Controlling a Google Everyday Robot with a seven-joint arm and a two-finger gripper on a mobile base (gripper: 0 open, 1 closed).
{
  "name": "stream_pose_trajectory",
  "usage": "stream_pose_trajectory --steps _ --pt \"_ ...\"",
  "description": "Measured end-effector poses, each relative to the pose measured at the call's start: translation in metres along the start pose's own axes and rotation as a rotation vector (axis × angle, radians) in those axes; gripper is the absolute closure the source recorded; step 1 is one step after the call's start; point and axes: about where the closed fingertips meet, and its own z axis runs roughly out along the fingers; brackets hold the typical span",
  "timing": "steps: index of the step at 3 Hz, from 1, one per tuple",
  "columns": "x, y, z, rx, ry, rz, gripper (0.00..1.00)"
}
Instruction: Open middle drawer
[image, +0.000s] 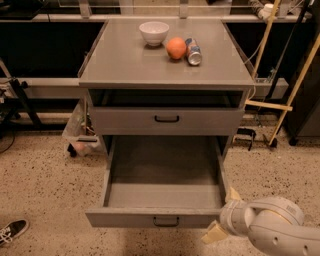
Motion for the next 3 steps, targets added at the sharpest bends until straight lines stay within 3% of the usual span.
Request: stream_pose_trajectory --steps 1,3 --pt "-0.020 -0.016 -0.067 0.117 -0.011 -0.012 0.00" --pt "-0.061 0.019 -0.185 0.305 -0.027 0.201 0.00"
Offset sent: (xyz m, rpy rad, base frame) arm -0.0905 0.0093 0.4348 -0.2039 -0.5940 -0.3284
